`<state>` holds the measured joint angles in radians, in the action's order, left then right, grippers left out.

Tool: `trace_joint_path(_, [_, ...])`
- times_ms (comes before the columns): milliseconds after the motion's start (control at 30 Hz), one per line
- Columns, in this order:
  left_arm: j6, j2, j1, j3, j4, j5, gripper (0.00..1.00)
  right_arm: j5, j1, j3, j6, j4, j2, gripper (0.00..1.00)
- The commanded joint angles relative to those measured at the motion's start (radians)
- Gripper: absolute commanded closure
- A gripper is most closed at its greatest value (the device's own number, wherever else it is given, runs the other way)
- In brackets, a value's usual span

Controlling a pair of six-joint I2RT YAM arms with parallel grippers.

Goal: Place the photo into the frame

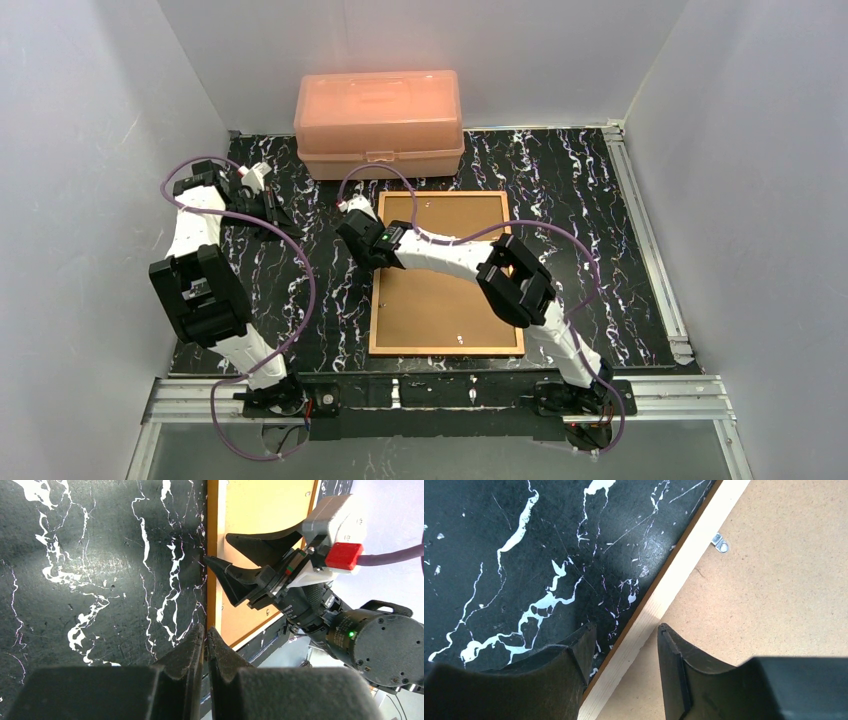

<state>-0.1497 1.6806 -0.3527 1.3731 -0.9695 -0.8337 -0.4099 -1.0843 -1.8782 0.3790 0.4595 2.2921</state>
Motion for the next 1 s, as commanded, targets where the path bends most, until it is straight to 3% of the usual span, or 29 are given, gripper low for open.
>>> trace_joint_path(0, [-0.016,-0.036,-0.009,0.0,-0.029,-0.042,0.93,-0.02,-0.002,-0.035,0.01,0.001,0.024,0.45])
trace_joint_path(233, [-0.018,-0.039,-0.011,-0.003,-0.031,-0.044,0.93,-0.013,-0.006,-0.034,0.008,-0.006,0.029,0.66])
trace_joint_path(400, [-0.017,-0.045,-0.012,-0.012,-0.034,-0.046,0.93,-0.006,-0.042,0.009,-0.053,-0.03,-0.018,0.73])
trace_joint_path(600, [-0.019,-0.049,-0.012,-0.012,-0.043,-0.046,0.93,0.158,-0.111,0.145,-0.211,-0.04,-0.144,0.76])
trace_joint_path(833, [-0.02,-0.043,-0.012,-0.044,-0.014,-0.035,0.92,0.47,-0.171,0.449,-0.327,-0.044,-0.377,0.77])
trace_joint_path(967, [-0.005,-0.006,-0.006,-0.052,0.017,-0.042,0.89,0.557,-0.193,0.57,-0.369,-0.029,-0.487,0.71])
